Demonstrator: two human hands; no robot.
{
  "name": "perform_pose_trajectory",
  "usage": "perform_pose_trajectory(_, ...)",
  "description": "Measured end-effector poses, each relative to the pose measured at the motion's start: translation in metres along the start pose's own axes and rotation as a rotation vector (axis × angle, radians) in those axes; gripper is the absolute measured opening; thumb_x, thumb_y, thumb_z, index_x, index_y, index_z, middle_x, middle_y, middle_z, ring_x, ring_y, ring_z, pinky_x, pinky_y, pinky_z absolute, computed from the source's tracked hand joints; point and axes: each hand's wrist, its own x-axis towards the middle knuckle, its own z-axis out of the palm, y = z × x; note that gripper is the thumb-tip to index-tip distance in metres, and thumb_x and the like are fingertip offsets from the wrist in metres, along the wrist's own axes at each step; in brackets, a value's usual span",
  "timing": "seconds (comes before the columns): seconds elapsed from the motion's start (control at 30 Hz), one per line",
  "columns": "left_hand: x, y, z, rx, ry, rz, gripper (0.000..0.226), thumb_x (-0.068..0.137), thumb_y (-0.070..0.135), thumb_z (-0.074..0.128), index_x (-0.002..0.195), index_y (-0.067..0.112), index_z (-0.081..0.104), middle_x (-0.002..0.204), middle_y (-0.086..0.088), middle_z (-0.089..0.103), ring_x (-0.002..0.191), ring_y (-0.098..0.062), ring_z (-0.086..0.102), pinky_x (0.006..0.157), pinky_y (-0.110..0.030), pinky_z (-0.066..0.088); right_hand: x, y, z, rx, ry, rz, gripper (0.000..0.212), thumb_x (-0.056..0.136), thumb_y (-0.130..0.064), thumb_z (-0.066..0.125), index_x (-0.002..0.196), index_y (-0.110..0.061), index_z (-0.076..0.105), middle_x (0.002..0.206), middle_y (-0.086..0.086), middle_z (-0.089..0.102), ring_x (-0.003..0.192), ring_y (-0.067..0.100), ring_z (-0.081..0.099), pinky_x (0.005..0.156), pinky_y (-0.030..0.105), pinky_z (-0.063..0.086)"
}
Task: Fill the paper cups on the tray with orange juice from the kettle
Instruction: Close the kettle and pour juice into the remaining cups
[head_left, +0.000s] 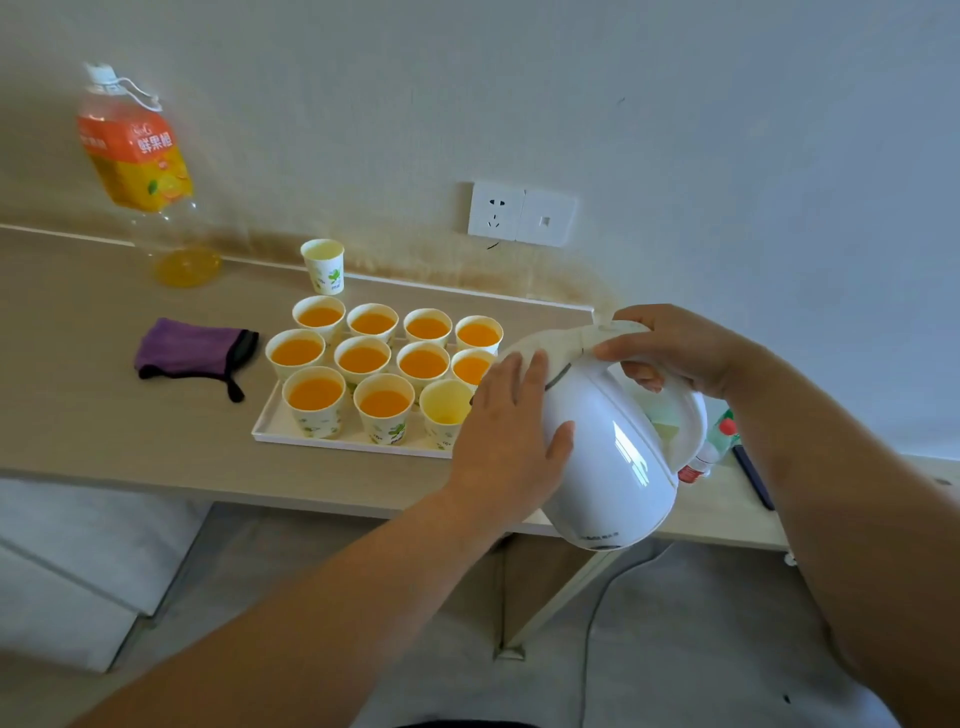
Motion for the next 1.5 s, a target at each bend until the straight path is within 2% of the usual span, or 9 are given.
perform_pose_trajectory(0.17,0.006,-0.003,0.009,-0.003,-0.056,-0.042,0.071,0.098,0.047,0.035,0.151,0.023,-0.004,0.16,0.001,-0.005,0.147,-0.02,0.0,0.117,-0.032,0.012,0.005,0.0,0.003,-0.103,0.033,0.009,0.018,0.082,-0.015,0.069,0.075,-0.007,0.054,0.049,0.002,0.046,0.045,0.017,0.037,0.046,0.024,0.035)
perform_pose_trajectory(0.4,0.011,-0.006,0.019,-0.065,-0.037,-0.108,0.08,0.096,0.045,0.043,0.15,0.021,-0.011,0.16,-0.001,-0.012,0.147,-0.021,-0.007,0.12,-0.035,0.011,0.017,-0.008,0.008,-0.193,0.06,0.032,0.023,0.081,-0.02,0.071,0.071,-0.009,0.054,0.049,0.001,0.05,0.044,0.016,0.04,0.052,0.025,0.038)
perform_pose_trajectory(0.6,0.015,-0.015,0.02,-0.121,-0.004,-0.109,0.082,0.095,0.043,0.046,0.151,0.018,-0.008,0.16,-0.002,-0.01,0.147,-0.02,-0.006,0.118,-0.032,0.009,0.027,-0.021,0.014,-0.31,0.047,0.057,0.026,0.081,-0.026,0.071,0.08,-0.006,0.055,0.054,0.003,0.052,0.043,0.012,0.043,0.053,0.025,0.04)
perform_pose_trajectory(0.83,0.017,-0.024,0.028,-0.162,0.049,-0.112,0.082,0.094,0.043,0.049,0.152,0.017,-0.003,0.161,-0.003,-0.002,0.148,-0.02,-0.001,0.117,-0.03,0.012,0.039,-0.031,0.018,-0.377,0.0,0.08,0.024,0.082,-0.026,0.071,0.076,-0.011,0.054,0.047,-0.003,0.05,0.041,0.009,0.042,0.049,0.024,0.039)
perform_pose_trajectory(1.17,0.019,-0.026,0.028,-0.191,0.149,-0.161,0.083,0.092,0.044,0.053,0.152,0.017,0.002,0.16,-0.004,0.007,0.147,-0.021,0.009,0.116,-0.035,0.028,0.05,-0.046,0.02,-0.485,-0.032,0.046,0.023,0.082,-0.031,0.069,0.076,-0.013,0.057,0.053,-0.002,0.053,0.042,0.008,0.046,0.051,0.024,0.041)
perform_pose_trajectory(1.5,0.024,-0.025,0.028,-0.204,0.145,-0.205,0.082,0.094,0.043,0.049,0.152,0.015,-0.004,0.16,-0.004,-0.001,0.148,-0.021,0.002,0.118,-0.032,0.019,0.06,-0.054,0.021,-0.57,-0.052,0.054,0.027,0.08,-0.038,0.07,0.078,-0.014,0.057,0.056,0.0,0.054,0.047,0.012,0.047,0.052,0.025,0.041)
